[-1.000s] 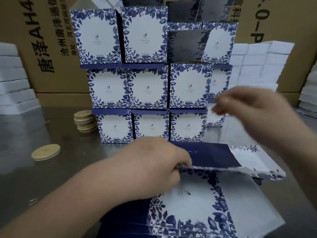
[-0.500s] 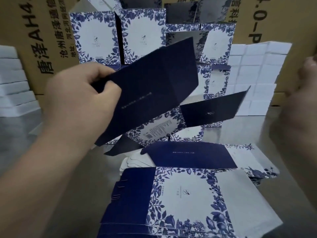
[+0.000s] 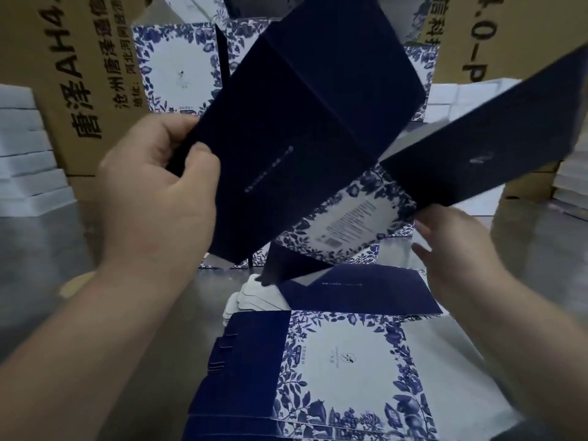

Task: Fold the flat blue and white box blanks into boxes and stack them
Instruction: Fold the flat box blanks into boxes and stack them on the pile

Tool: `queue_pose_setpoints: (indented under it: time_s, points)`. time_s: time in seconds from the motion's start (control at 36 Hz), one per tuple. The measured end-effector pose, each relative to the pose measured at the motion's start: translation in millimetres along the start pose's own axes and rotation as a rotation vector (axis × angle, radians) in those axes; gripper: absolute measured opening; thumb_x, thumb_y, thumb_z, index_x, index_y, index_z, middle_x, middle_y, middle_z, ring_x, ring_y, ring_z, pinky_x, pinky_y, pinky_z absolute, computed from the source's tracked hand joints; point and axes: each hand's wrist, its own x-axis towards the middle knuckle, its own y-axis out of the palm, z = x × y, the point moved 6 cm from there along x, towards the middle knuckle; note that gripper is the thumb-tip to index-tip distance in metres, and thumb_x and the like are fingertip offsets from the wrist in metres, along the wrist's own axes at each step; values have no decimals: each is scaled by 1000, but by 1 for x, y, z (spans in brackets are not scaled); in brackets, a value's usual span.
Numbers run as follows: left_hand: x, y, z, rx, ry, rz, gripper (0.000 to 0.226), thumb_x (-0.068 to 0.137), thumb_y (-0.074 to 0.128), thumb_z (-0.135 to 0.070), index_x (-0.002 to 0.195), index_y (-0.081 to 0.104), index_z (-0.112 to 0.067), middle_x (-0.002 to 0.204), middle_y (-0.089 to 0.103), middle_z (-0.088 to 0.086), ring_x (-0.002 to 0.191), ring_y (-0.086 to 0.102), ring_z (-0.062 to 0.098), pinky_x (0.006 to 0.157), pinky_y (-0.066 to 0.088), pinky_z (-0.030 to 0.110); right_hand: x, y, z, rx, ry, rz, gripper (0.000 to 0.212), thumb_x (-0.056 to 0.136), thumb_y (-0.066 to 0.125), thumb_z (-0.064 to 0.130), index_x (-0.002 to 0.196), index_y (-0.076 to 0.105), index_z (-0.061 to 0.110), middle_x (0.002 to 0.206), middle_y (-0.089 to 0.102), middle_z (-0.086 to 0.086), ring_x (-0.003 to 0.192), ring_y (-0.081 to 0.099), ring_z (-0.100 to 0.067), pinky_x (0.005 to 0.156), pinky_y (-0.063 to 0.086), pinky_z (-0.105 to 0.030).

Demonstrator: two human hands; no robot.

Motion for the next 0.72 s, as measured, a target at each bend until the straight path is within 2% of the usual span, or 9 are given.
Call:
queue_pose_setpoints:
  time_s: [0.03,0.08,0.14,0.17,0.25,0.36,0.5,0.64,0.72]
  points:
    - [-1,2,1,-37,-19,8,29,75,46,-34,76,58,-61,73,62,-32,69,58,-5,62,49,19,-4,1,-1,10,2,-1,26,93,47,4,116,54,-6,77,52,1,109,56,-31,94,46,-31]
    - [-2,4,3,-94,-36,3,29,74,46,-34,73,59,-59,72,63,-31,69,58,-6,62,46,15,-8,3,-2,87,34,31,11,92,48,4,88,57,7,71,48,4,97,60,-36,99,43,-47]
    - [-4,7,6,-125,-48,18,27,74,47,-33,73,60,-56,72,63,-31,69,57,-7,63,44,12,-8,7,0,114,43,60,21,92,49,6,75,50,18,73,50,3,73,56,-17,99,42,-48]
    - [-5,8,7,-134,-54,16,24,74,48,-31,73,61,-52,72,63,-30,70,57,-8,63,43,11,-7,7,-1,131,42,54,20,92,49,7,76,49,19,75,50,3,70,52,-12,98,43,-46]
    - [-10,13,10,-146,-94,26,21,81,49,-21,77,58,-39,72,64,-29,70,57,-10,63,43,8,-6,10,-2,216,42,42,13,91,50,10,85,52,22,83,55,4,80,53,-10,96,46,-40]
    - [-14,20,15,-172,-151,60,23,85,47,-15,79,58,-35,71,64,-27,68,58,-10,60,44,8,-5,10,2,358,19,44,21,91,46,8,102,57,22,110,66,1,102,61,-14,87,50,-34]
    - [-16,24,13,-172,-169,114,33,94,45,-4,87,60,-32,74,65,-30,72,58,-13,62,43,4,-6,5,11,404,-40,52,27,91,44,4,109,58,20,108,67,1,99,63,-15,77,50,-28]
    - [-18,24,8,-122,-158,144,37,96,45,-8,107,64,-37,90,66,-34,85,59,-15,70,42,2,-7,4,16,394,-100,59,23,91,43,3,100,54,20,103,66,0,99,62,-17,84,49,-31]
    - [-18,24,12,-90,-180,150,34,96,46,-9,110,68,-31,82,66,-32,74,56,-14,65,41,2,-10,3,20,398,-127,71,24,91,42,1,92,52,22,98,63,2,93,61,-13,82,48,-28]
